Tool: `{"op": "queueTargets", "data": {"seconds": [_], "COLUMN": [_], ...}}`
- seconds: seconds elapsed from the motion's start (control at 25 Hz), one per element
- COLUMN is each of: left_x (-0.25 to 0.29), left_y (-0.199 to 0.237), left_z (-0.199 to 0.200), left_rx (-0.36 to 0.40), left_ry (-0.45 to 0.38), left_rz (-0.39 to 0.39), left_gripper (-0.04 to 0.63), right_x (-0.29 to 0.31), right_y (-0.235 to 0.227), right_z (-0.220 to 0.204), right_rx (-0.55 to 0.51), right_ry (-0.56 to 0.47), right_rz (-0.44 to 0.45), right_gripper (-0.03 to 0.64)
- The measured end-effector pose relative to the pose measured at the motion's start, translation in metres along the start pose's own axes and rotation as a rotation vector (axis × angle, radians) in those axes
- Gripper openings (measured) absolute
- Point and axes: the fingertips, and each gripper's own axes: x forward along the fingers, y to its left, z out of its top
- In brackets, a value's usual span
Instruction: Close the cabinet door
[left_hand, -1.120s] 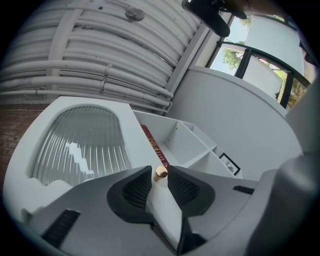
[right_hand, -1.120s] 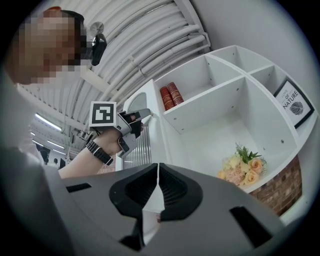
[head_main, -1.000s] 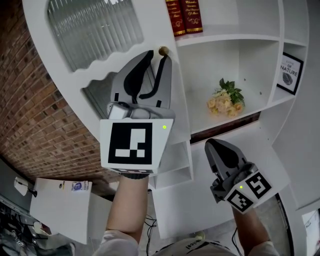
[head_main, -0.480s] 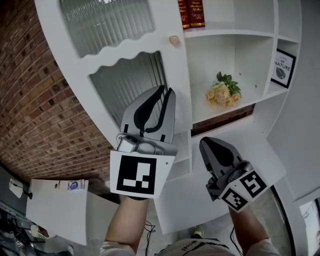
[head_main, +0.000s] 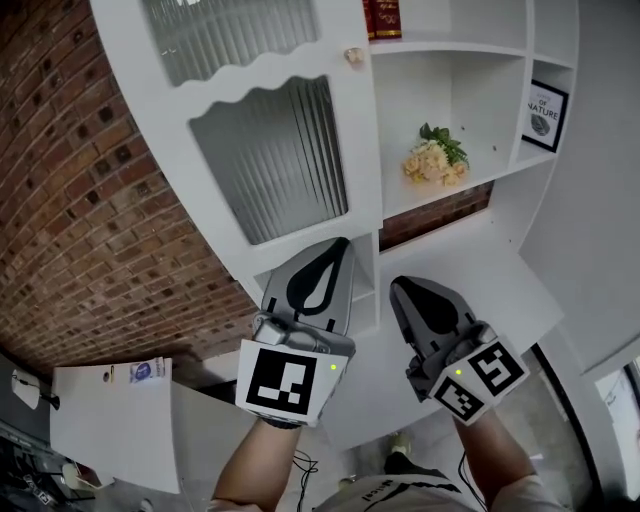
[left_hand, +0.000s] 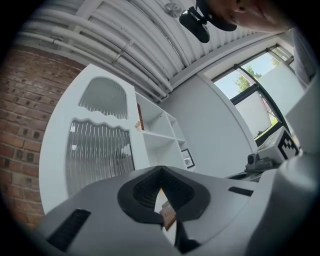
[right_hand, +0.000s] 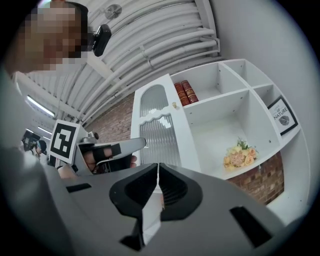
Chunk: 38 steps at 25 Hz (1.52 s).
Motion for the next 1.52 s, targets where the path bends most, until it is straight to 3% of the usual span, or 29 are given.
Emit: {"op": "queueTargets", "data": {"seconds": [0.44, 0.76, 1.52], "left_x": [-0.077, -0.117, -0.157], "left_y": [-0.031, -0.039, -0.029], "left_z": [-0.032, -0.035, -0.022], "left_rx": [-0.140, -0.232, -0.244], "left_ry": [0.088, 0.098, 0.082], "left_rz": [-0.048, -0.060, -0.065], "left_gripper": [0.012, 0.012, 0.011], "right_x": [-0.030, -0.046, -0.043], "right_y": [0.047, 0.074, 0.118], "right_z": [-0.018, -0.022, -0.021], "right_rx": [-0.020, -0.060, -0.099], "right_ry": [0.022, 0.038, 0.047], "right_rz": [-0.042, -0.069, -0.076], "right_gripper": [0.020, 0.018, 0.017]}}
